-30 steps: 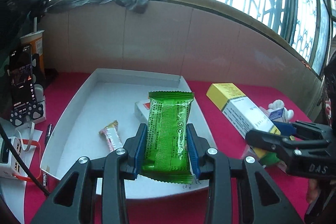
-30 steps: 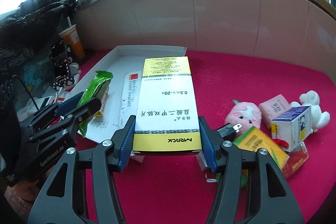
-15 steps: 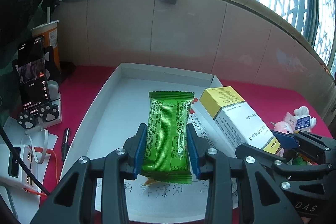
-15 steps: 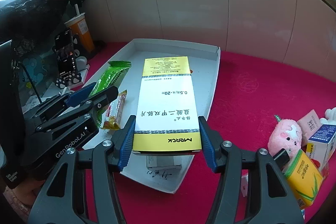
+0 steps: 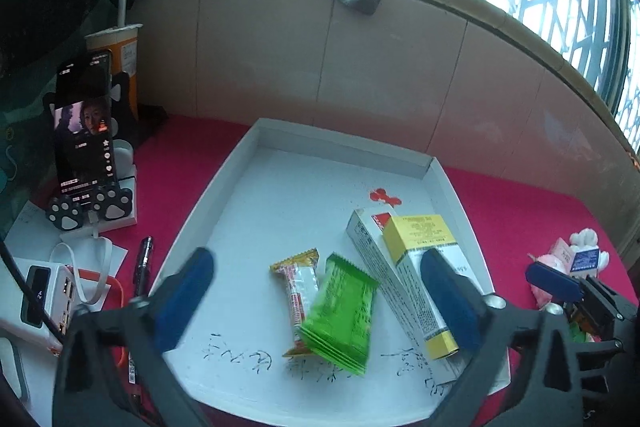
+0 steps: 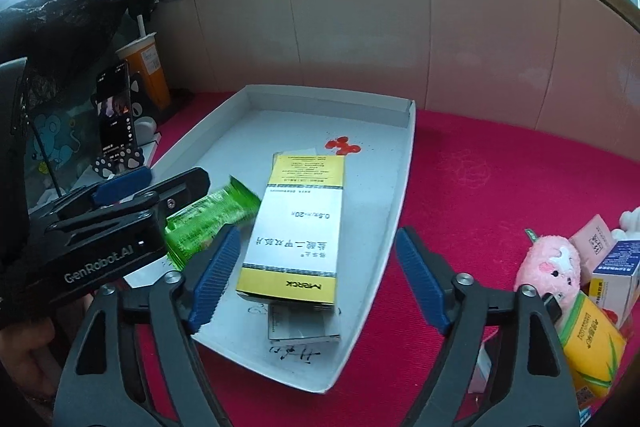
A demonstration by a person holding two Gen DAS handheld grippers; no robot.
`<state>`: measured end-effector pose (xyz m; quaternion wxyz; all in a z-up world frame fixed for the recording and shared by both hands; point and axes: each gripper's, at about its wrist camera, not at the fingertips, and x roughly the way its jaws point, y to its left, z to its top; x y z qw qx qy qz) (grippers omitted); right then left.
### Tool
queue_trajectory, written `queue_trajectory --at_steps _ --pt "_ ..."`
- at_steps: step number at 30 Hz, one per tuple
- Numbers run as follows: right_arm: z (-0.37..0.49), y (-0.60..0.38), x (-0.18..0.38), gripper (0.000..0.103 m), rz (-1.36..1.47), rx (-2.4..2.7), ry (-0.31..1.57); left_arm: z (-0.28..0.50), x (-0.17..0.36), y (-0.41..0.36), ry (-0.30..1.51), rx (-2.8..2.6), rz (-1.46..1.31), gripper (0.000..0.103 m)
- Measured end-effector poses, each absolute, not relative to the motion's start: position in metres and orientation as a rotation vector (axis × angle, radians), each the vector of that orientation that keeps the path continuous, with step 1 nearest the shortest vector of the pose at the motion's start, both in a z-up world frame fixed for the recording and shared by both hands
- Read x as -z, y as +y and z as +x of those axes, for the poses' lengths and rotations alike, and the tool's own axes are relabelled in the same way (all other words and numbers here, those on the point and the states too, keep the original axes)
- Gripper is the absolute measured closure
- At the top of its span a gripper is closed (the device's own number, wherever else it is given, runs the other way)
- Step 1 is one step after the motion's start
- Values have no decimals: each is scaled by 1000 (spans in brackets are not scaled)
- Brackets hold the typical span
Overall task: Organize objects
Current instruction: 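Lower both items into the tray and open both grippers, then move both grippers back toward the pile of items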
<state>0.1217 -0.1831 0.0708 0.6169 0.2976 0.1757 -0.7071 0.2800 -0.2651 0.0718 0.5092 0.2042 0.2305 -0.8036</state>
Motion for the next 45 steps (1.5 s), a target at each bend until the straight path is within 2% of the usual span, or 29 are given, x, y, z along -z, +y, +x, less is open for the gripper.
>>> queue_trajectory --at_steps 14,45 --pt "105 -127 -96 20 627 1718 322 255 -92 -226 503 2005 444 0" --pt "25 -28 -106 20 683 1895 106 189 -80 -160 447 2209 627 0"
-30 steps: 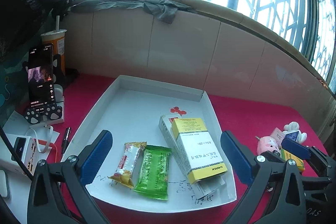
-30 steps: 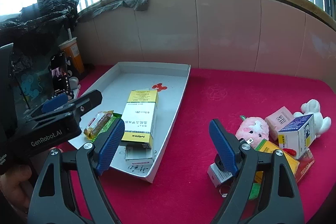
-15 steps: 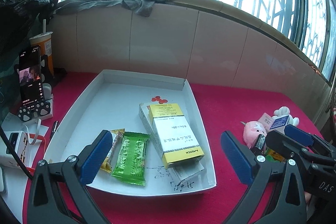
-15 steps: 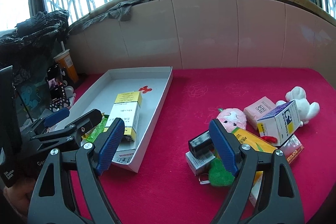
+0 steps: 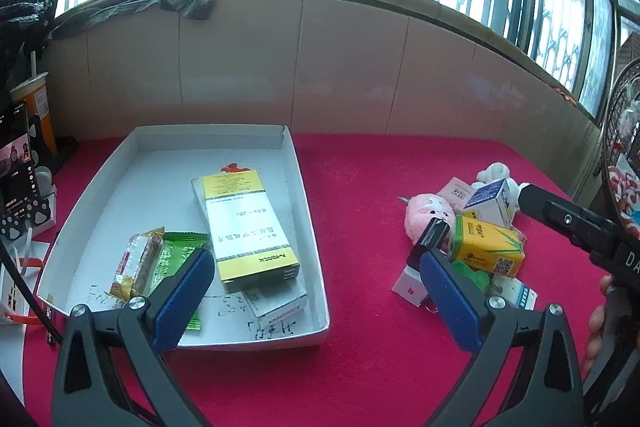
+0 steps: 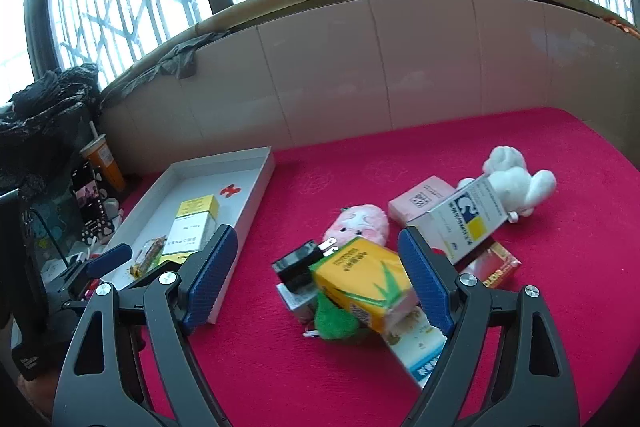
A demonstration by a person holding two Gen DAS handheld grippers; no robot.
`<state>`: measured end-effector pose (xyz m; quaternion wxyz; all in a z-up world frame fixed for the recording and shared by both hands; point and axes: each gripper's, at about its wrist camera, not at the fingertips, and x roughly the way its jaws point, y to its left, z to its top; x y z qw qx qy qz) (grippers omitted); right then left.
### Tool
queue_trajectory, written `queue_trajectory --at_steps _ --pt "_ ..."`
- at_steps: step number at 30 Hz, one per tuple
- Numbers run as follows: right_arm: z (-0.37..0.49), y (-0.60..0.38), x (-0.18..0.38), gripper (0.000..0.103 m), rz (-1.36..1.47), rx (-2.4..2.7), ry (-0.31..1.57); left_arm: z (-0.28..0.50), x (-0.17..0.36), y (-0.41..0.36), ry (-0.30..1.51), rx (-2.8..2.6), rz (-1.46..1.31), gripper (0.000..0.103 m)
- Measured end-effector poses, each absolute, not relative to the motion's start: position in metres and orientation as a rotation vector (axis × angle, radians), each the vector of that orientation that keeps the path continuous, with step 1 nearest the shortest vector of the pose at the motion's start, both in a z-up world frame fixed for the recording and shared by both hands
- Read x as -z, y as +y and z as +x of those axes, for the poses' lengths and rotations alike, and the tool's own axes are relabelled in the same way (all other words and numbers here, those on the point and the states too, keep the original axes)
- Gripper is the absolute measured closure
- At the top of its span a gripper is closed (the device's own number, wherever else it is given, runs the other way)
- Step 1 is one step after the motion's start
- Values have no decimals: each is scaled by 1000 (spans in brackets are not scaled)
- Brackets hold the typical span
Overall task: Organize objects
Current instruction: 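Move both grippers back toward the pile of items, then grasp the black plug charger with the left gripper while the right grasps the yellow tissue pack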
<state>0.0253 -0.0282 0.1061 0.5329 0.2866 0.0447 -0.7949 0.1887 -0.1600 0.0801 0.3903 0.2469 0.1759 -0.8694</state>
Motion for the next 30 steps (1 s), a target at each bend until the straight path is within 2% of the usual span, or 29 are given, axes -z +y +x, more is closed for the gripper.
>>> queue_trajectory --at_steps 7,19,26,30 --pt "-19 8 -92 20 746 2008 75 183 -81 -154 465 2264 618 0" --pt "-71 57 -58 20 884 1995 99 134 -68 -125 307 2373 817 0" --pt "-61 39 -60 20 827 1825 98 121 -64 -125 315 2398 870 0" --pt "-48 6 -71 20 733 1724 175 129 -64 -128 322 2383 870 0"
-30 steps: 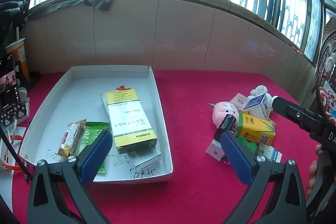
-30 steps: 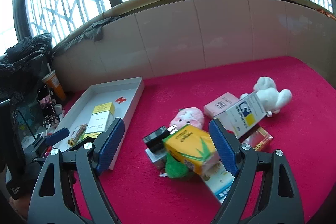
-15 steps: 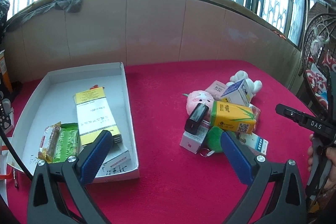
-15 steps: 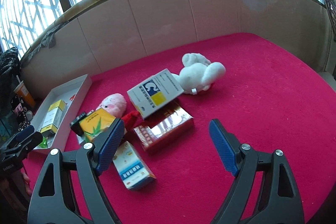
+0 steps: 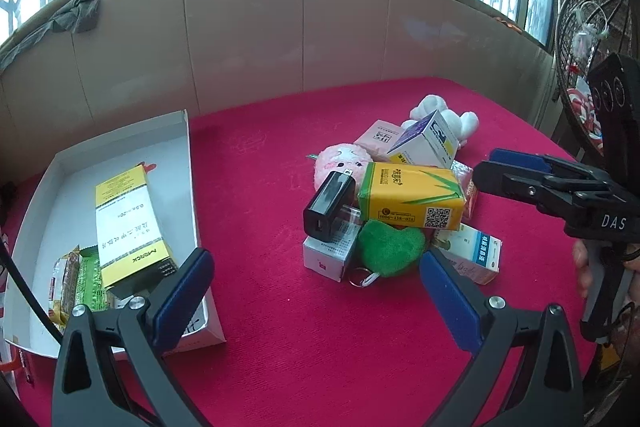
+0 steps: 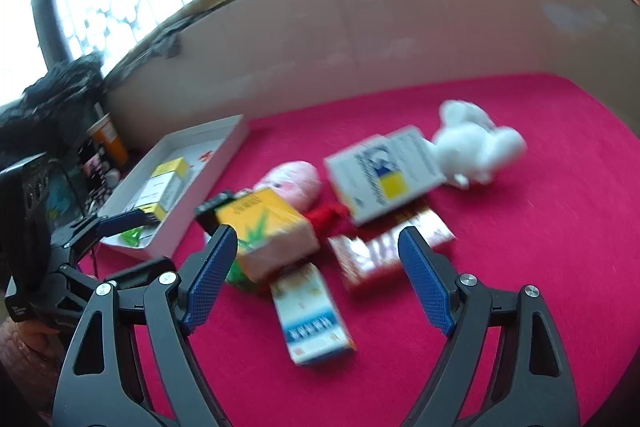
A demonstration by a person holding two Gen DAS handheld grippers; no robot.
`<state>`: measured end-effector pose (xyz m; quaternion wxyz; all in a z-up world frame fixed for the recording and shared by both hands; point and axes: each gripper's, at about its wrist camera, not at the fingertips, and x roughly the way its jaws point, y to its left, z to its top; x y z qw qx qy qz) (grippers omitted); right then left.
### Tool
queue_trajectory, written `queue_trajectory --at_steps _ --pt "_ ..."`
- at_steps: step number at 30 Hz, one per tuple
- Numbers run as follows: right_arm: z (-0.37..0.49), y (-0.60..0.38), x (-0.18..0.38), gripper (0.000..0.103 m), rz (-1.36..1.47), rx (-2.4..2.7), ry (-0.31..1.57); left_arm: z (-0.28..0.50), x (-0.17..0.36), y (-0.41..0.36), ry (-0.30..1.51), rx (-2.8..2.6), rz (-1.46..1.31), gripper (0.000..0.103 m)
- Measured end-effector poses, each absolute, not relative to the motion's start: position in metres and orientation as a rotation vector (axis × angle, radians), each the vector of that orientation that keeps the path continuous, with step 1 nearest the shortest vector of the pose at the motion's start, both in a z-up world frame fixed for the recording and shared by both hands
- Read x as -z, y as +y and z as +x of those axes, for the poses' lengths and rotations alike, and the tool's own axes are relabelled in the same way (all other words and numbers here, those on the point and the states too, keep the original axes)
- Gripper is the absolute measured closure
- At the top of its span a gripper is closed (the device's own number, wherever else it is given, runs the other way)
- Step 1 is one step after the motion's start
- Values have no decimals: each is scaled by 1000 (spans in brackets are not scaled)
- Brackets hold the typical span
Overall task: Organize objects
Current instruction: 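Grasp the black plug charger with the left gripper while the right grasps the yellow tissue pack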
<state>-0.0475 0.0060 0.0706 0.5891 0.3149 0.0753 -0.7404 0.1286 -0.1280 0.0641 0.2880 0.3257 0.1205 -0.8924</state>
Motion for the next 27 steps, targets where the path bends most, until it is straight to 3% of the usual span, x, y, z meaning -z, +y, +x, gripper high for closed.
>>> queue_trajectory --at_steps 6,11,12,14,15,25,26,27 --pt "-23 -44 -64 20 647 1610 359 141 -69 -137 361 2372 841 0" --pt "-22 -62 -45 20 713 1568 386 135 -71 -144 339 2371 854 0" --pt "-22 -61 -43 21 724 1553 381 133 -71 -145 333 2377 860 0" --pt "-19 -59 -40 46 722 1551 396 124 -69 -150 321 2399 881 0" --pt "-18 -57 -38 49 724 1549 413 117 -67 -153 315 2403 901 0" --pt "-45 0 -41 53 795 1660 210 70 -55 -173 327 2436 1015 1" --pt "-49 7 -43 53 799 1674 183 68 -54 -173 322 2435 1019 10" --pt "-53 14 -45 53 803 1687 160 64 -51 -172 311 2430 1033 28"
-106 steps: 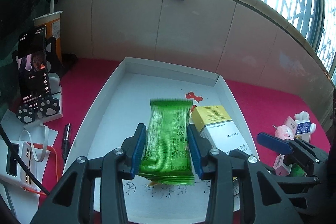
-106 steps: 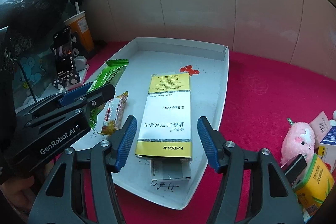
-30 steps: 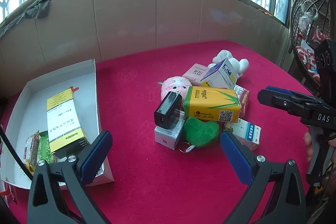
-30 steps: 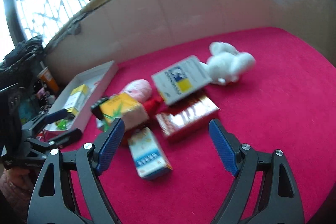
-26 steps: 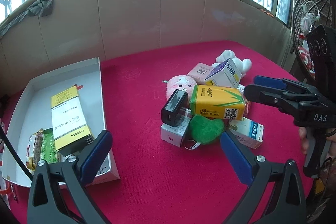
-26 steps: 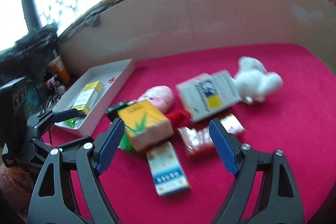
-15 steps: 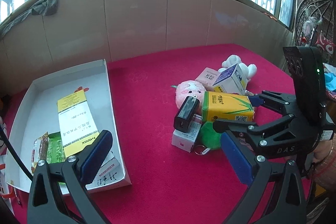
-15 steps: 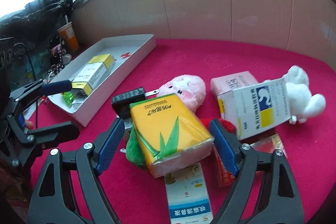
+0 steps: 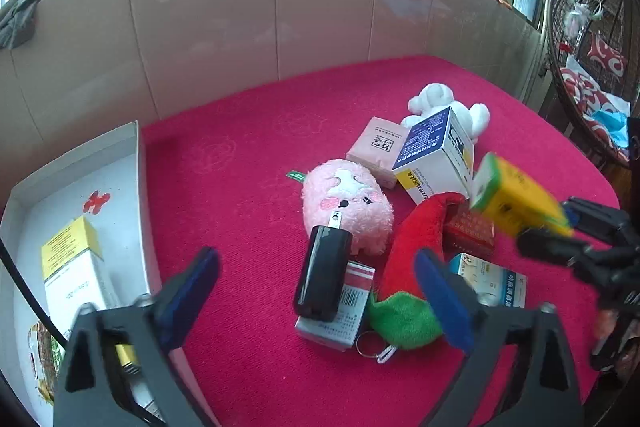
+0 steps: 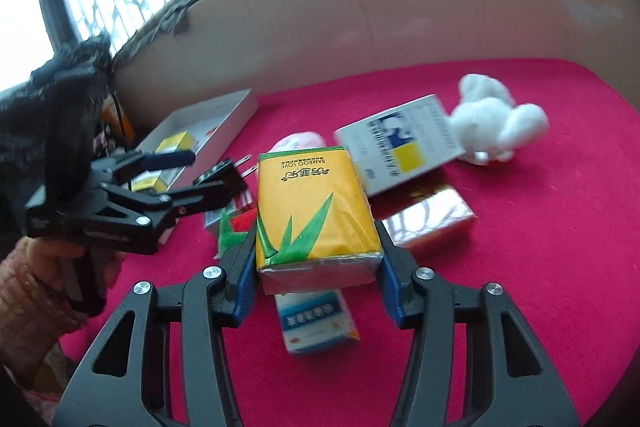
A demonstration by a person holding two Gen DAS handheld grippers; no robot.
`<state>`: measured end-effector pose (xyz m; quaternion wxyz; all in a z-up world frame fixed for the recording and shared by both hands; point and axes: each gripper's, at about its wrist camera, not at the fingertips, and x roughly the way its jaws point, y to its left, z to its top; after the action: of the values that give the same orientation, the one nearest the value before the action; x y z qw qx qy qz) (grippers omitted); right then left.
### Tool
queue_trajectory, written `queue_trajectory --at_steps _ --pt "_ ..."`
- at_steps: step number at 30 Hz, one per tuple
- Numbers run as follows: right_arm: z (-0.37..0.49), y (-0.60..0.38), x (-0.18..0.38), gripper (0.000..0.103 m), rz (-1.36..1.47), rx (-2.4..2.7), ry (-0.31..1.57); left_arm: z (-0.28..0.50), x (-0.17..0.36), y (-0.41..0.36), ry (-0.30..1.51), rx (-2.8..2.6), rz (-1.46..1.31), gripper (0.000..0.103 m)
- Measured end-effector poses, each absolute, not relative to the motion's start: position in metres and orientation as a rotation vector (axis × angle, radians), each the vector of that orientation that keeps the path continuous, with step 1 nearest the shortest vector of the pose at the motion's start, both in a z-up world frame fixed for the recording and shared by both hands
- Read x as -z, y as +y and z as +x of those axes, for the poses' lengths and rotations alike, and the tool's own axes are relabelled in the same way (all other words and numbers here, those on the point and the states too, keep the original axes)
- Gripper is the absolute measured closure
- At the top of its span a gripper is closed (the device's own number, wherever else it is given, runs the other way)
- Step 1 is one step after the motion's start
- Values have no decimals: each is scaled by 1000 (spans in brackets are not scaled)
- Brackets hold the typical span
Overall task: Organize objects
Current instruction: 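Grasp the black plug charger with the left gripper while the right grasps the yellow tissue pack, then carry the black charger and yellow tissue pack toward the white tray with both grippers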
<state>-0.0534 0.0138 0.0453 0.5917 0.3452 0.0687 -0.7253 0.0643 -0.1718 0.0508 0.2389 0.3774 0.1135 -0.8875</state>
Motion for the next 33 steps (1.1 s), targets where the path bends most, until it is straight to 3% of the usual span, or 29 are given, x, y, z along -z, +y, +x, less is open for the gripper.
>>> queue_trajectory --at_steps 1,2,4,7,33 --pt "-58 20 -47 52 808 1700 134 61 -47 -171 300 2414 1058 40" --pt "-62 25 -49 52 812 1708 117 58 -43 -171 289 2393 1081 59" --pt "-69 32 -51 52 820 1722 86 57 -41 -169 288 2396 1069 60" --pt "-77 40 -52 52 837 1730 50 58 -42 -165 266 2392 1053 83" --pt "-60 43 -71 52 827 1712 13 104 -83 -124 310 2472 784 83"
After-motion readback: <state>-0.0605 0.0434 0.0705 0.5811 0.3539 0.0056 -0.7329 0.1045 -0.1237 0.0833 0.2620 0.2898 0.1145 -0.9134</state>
